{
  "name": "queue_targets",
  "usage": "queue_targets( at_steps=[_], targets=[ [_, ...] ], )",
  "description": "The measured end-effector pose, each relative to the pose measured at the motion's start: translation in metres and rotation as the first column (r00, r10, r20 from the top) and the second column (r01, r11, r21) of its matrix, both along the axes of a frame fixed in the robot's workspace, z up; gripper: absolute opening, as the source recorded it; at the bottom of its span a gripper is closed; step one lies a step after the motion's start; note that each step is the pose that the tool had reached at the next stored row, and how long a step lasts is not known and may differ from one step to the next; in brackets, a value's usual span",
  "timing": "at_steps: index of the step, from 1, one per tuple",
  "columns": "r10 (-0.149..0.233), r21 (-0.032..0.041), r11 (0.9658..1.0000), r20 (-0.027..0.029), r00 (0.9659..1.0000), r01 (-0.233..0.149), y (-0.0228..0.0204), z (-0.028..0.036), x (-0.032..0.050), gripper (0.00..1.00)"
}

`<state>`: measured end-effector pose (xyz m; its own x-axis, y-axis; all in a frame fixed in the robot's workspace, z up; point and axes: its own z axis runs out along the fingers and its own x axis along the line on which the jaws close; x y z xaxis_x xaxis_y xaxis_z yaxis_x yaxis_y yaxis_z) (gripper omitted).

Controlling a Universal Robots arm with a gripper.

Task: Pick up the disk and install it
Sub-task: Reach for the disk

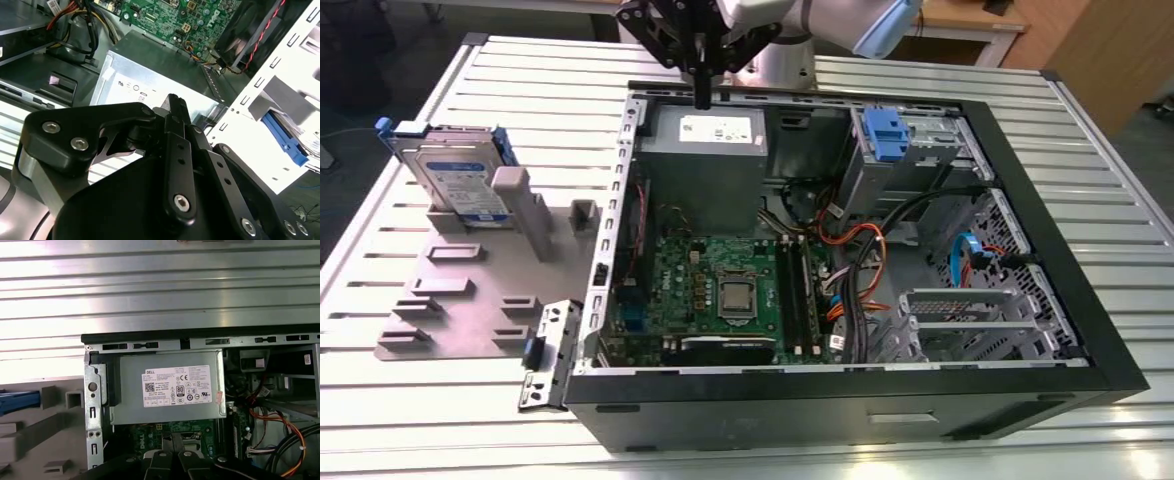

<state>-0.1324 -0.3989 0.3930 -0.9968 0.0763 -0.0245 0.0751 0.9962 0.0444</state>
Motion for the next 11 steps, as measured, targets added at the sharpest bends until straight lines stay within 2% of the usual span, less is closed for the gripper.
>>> queue_targets(
  at_steps=[11],
  targets=[
    [0.000,0.0000,1.0000,0.0000,1.0000,0.000,0.0000,-0.0007,-0.0168,0.11]
  ],
)
